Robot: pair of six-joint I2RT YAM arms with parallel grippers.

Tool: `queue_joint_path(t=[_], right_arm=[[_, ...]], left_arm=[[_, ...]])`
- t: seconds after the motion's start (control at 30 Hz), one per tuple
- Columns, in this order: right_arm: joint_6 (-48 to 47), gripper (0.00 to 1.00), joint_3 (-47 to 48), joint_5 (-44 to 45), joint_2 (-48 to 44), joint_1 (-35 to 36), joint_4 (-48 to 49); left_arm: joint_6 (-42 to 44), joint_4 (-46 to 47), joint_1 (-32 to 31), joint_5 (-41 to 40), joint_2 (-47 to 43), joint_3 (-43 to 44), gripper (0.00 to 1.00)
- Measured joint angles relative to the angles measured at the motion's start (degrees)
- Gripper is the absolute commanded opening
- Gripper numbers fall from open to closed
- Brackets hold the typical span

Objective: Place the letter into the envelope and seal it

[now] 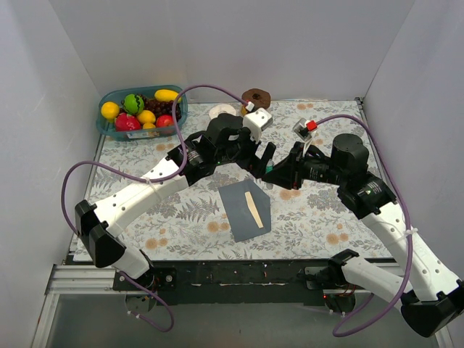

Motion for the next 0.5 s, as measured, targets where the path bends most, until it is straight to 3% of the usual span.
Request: queue_joint_path(t=[0.07, 0.27, 0.5], right_arm=[[-0.1, 0.01, 0.0, 0.1, 0.0, 0.0, 0.0], [-1.0, 0.01, 0.0, 2.1, -1.0, 0.2, 0.1], [-1.9, 0.01, -3.6, 8.0, -3.8, 1.4, 2.1]], left_arm=[[0.0, 0.0, 0.0, -0.5, 0.0, 0.0, 0.98], [-0.2, 2.2, -1.5, -8.5, -2.1, -2.0, 0.98], [-3.7, 15.0, -0.1, -12.4, -16.7, -18.4, 0.98]])
